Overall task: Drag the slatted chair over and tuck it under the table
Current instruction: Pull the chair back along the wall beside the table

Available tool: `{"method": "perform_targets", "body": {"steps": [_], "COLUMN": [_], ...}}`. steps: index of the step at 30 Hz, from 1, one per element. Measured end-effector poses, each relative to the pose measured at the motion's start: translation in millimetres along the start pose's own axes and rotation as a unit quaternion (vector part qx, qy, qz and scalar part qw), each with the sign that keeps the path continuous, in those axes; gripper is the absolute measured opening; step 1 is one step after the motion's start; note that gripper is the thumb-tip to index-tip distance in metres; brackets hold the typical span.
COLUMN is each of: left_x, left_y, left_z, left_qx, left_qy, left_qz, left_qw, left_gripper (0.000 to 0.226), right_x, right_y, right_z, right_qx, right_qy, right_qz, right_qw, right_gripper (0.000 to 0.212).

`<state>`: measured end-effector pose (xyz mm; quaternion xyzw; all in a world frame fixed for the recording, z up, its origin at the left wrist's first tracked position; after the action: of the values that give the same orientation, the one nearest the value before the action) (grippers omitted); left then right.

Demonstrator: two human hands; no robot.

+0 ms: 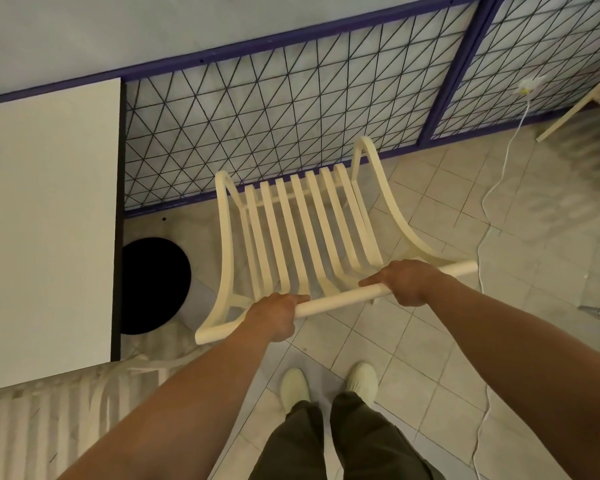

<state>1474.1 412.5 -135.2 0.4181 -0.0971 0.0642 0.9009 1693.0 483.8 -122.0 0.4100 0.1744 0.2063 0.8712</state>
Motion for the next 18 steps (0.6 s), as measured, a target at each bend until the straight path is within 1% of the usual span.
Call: {"method": "perform_targets", "body": {"steps": [5,9,13,18], "left_x": [-2.3,-1.3,-0.4,-1.8], "left_y": [2.5,5.5,7.9,5.8], "left_z": [5.8,10.2,10.3,10.3], "left_qx": [0.007,-0.002,-0.018,0.005], "left_qy": [0.002,-0.014,-0.028,-0.037], "left_qz": [0.02,0.043,0.028,0.028], "left_qw": [1.0,0.999,0.999,0.999], "left_gripper": [0.069,0.067,0.069,0.064], "right_x": [-3.3,-4.2,-4.6,-0.1], "right_y": [3.9,4.3,3.1,3.5], "right_z": [2.3,6.7,12.4,18.3], "right_qx": [0.014,0.045,0.066,0.081], "right_qy": [-0.009,-0.045,-0.075,-0.085], "right_qz": [0.019,0.042,0.04,0.027], "right_qw": [1.0,0.997,0.994,0.993], "right_gripper": [0.071,0.064,0.058,0.055]}}
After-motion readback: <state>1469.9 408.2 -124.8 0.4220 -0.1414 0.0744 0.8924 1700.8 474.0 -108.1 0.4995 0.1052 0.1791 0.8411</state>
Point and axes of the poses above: each hand's wrist, its own z-axis away from the middle knuckle, its own y-axis out of the back of the hand, x = y × z, the point moved 8 cm from there along -z, towards the middle knuckle, and after that the axes turned 8 degrees about x, right-handed, at the moved point
